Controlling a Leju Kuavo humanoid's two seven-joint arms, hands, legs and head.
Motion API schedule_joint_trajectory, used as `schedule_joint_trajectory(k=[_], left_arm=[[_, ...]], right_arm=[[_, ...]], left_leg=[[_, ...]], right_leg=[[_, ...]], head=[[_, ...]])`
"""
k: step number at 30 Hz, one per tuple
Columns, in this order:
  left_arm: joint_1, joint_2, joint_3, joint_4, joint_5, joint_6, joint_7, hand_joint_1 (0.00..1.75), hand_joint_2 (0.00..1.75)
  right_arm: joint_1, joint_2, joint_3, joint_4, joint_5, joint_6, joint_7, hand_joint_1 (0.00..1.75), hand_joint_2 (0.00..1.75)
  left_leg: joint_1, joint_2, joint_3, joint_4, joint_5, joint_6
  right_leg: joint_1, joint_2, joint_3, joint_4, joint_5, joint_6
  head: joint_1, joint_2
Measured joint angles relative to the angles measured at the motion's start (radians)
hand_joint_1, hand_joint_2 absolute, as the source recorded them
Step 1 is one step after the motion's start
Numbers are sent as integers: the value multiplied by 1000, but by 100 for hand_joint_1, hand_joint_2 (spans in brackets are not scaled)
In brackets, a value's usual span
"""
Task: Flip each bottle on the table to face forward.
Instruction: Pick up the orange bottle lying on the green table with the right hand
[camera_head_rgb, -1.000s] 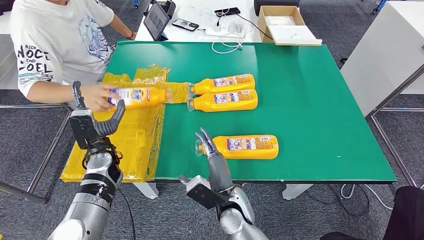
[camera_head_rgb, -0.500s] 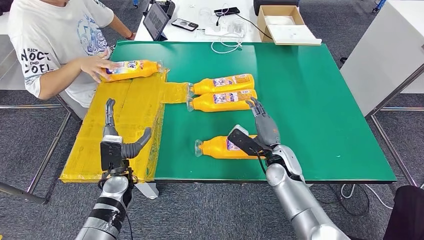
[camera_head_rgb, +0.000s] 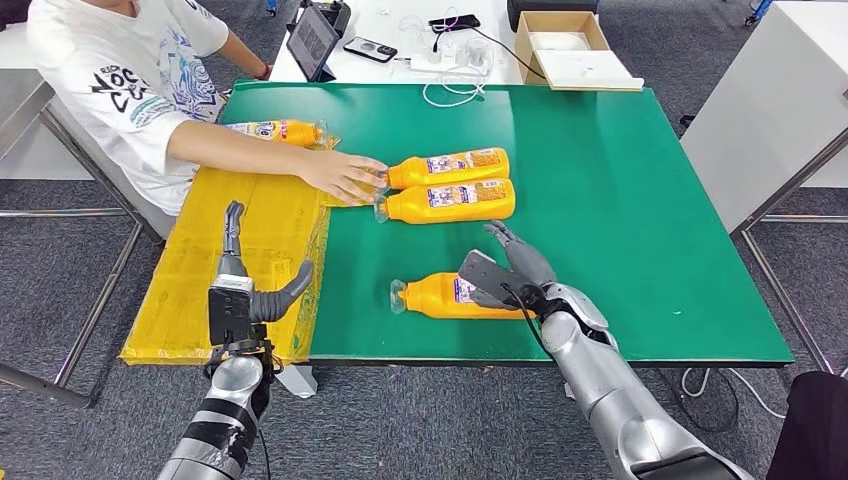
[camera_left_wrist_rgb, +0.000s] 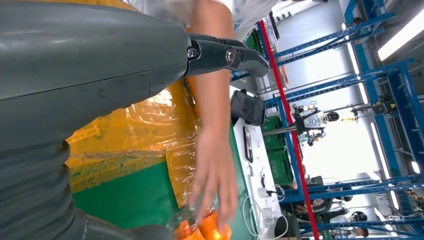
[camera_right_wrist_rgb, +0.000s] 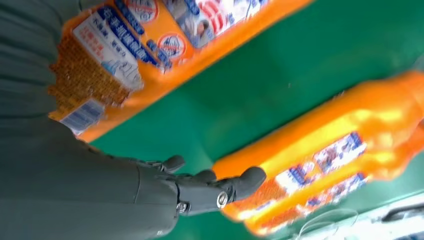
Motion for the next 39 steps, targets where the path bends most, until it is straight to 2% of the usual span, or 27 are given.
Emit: schedule_joint_trajectory(k=[6,16,32,39], left_arm=[[-3,-1,-13,11,10,-5,0,0,175],[-17,-3,-21,29,15,-9,0,0,175],[-40,-14,-27,82,34,-24,0,0,175],[-51,-19,-28,105,36,-30,0,0,175]], right_arm=[[-14,-13,15,39,-49,100,-75,0,175],[-31,-46,33,55,-75,143,-80,0,175],[-56,-181,122,56,-77,257,-6,0,175],[-60,-211,158,63,-79,268,6,0,175]], left_leg=[[0,0,0,0,0,0],[0,0,0,0,0,0],[0,-1,1,0,0,1],[0,0,1,0,0,1]], right_leg=[[0,0,0,0,0,0],[0,0,0,0,0,0],[0,0,1,0,0,1],[0,0,1,0,0,1]], head=[[0,0],[0,0],[0,0],[0,0]])
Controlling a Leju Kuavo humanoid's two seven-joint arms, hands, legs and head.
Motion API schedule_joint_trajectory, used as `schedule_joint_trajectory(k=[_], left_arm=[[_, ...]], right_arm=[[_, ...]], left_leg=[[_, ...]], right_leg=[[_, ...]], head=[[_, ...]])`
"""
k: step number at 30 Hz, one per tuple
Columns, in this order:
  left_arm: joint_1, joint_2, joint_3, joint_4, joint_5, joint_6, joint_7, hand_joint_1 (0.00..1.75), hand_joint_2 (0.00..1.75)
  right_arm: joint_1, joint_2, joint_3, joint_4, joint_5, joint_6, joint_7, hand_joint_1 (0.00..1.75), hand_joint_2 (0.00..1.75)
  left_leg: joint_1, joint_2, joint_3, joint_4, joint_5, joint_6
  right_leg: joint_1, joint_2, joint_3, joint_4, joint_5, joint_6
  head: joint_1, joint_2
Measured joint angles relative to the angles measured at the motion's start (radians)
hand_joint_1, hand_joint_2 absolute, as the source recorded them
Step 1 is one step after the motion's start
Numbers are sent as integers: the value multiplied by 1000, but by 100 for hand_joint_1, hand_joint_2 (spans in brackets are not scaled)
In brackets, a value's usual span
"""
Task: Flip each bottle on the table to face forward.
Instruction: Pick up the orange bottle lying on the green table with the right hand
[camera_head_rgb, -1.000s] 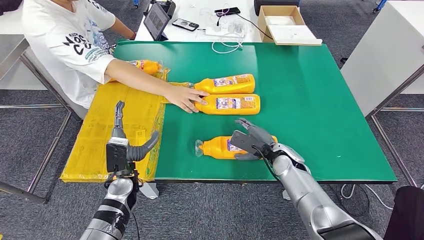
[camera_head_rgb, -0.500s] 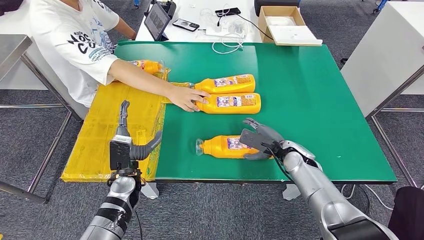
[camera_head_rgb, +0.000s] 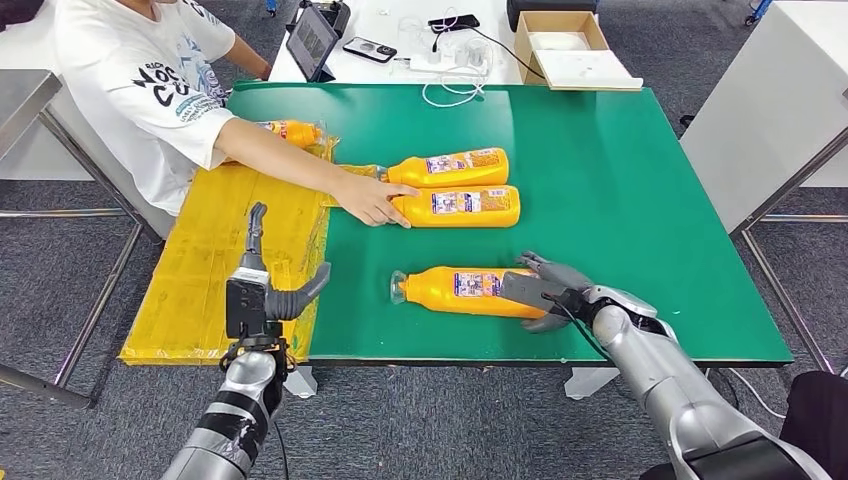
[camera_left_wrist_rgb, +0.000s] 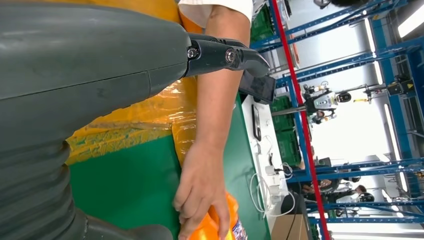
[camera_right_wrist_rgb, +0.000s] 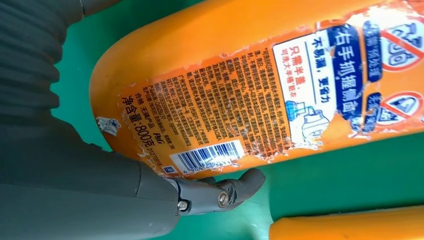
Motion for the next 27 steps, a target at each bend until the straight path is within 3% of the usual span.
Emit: schedule_joint_trajectory(k=[6,10,11,15,19,27], left_arm=[[-8,-9,0,21,0,-4,0,0,175],[-13,-13,0,34,1,4,0,0,175],[-14,-13,0,37,0,6,0,0,175],[-16,-14,0,47,0,12,0,0,175],[-16,-14,0,52,0,10,0,0,175],[-16,-14,1,60,-2,-1,0,0,175]], right_arm=[[0,6,32,11,0,-40,25,0,175],[8,31,42,26,-6,-133,25,4,175],[12,39,43,28,-8,-162,22,15,175],[29,69,44,32,-14,-228,5,135,175],[56,91,44,24,-21,-283,-59,158,175],[108,114,42,-20,-24,-320,-119,159,175]], left_leg=[[0,1,0,0,0,0],[0,1,0,0,0,0],[0,1,0,0,0,0],[0,2,1,0,0,0],[1,2,0,0,0,0],[1,1,0,0,0,0]], right_leg=[[0,0,0,0,0,0],[0,1,0,0,0,0],[0,1,0,0,0,0],[0,1,0,0,0,0],[1,1,0,0,0,0],[0,1,0,0,0,0]], head=[[0,0],[0,0],[0,0],[0,0],[0,0],[0,0]])
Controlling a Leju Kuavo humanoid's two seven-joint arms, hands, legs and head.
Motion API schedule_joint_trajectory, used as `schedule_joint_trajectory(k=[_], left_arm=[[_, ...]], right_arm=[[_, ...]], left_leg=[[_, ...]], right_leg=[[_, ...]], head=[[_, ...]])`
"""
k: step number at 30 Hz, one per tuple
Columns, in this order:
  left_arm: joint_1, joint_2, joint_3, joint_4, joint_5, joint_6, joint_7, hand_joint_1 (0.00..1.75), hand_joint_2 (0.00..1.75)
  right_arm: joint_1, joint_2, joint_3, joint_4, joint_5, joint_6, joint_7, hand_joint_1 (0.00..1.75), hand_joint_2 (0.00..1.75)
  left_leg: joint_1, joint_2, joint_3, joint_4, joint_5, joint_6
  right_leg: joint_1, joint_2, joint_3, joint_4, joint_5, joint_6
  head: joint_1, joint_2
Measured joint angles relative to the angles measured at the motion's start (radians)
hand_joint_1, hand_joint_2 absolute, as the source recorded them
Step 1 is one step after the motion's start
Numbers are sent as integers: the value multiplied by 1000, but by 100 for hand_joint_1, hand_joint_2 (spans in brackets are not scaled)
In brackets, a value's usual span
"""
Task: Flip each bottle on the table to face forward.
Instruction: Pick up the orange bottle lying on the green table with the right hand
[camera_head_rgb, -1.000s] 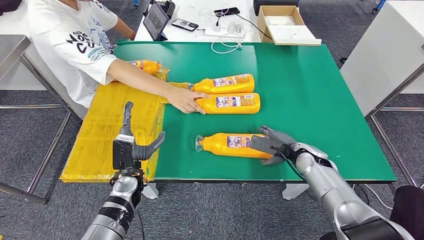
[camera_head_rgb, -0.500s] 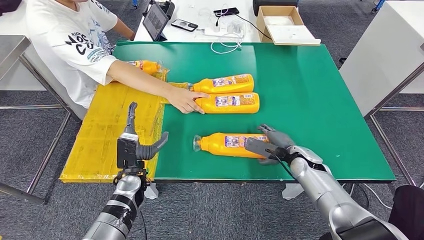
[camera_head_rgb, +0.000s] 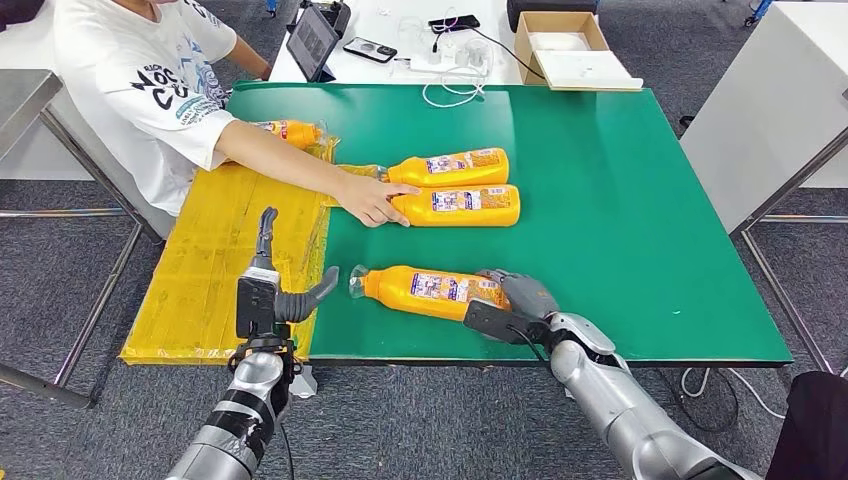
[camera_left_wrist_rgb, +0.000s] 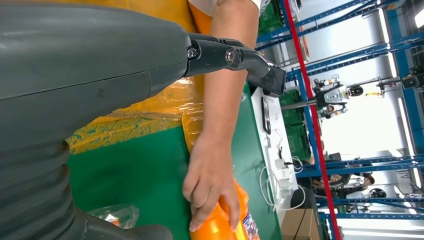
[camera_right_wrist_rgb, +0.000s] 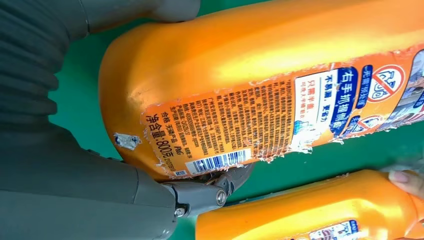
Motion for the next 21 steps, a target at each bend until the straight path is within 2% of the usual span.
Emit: schedule_joint_trajectory(k=[6,13,18,21], left_arm=[[0,0,0,6,0,-5,0,0,175],[0,0,0,7,0,-7,0,0,175],[-1,0,2,16,1,-16,0,0,175],[-1,-1,6,22,1,-22,0,0,175]], right_arm=[[21,5,-5,-12,-2,-8,-1,159,175],[29,5,-11,-18,-3,-9,-2,145,175],[43,10,-28,-26,-6,-41,-26,160,175],[74,23,-59,-66,-17,-94,-51,170,175]], left_leg=[[0,0,0,0,0,0],[0,0,0,0,0,0],[0,0,0,0,0,0],[0,-1,-1,0,0,0]], right_leg=[[0,0,0,0,0,0],[0,0,0,0,0,0],[0,0,0,0,0,0],[0,0,0,0,0,0]], head=[[0,0],[0,0],[0,0],[0,0]])
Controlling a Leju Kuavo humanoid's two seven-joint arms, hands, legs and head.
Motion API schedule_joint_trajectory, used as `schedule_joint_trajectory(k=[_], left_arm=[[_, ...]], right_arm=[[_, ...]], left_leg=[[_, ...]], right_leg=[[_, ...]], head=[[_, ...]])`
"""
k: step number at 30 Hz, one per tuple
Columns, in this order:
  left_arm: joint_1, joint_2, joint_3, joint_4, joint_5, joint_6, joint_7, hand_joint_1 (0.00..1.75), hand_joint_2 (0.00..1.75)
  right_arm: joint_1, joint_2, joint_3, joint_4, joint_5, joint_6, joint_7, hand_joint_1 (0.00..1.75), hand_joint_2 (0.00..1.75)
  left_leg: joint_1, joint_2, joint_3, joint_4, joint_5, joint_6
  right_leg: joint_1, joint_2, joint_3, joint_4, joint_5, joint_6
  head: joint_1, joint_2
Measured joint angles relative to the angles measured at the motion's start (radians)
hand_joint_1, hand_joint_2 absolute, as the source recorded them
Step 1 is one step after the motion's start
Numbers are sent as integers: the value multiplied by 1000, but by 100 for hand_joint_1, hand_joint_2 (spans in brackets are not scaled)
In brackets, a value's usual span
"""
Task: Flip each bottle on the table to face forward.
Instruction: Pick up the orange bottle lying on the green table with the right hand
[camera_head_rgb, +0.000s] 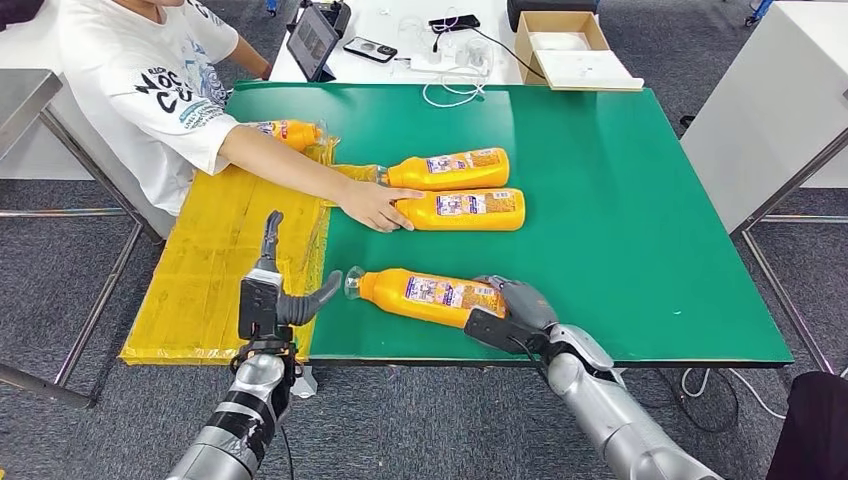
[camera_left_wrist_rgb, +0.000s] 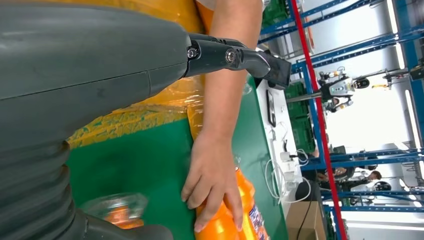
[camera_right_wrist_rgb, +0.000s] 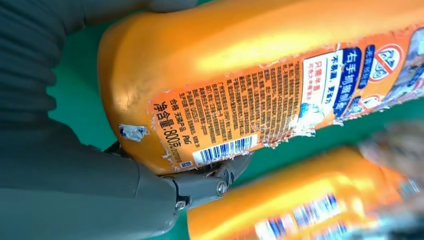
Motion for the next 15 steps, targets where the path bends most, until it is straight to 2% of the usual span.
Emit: schedule_joint_trajectory(k=[6,9,15], left_arm=[[13,-2,41,8,6,16,0,0,175],[23,-3,73,7,20,43,0,0,175],[61,-3,97,-52,12,190,0,0,175]], right_arm=[[109,71,-147,-231,-47,-185,-19,173,175],[159,107,-218,-358,-62,-272,-26,167,175],[220,159,-296,-510,-82,-383,-49,170,175]], left_leg=[[0,0,-2,0,0,0],[0,0,-3,0,0,0],[0,0,-3,0,0,0]], right_leg=[[0,0,-2,0,0,0],[0,0,-3,0,0,0],[0,0,-3,0,0,0]], head=[[0,0],[0,0],[0,0]])
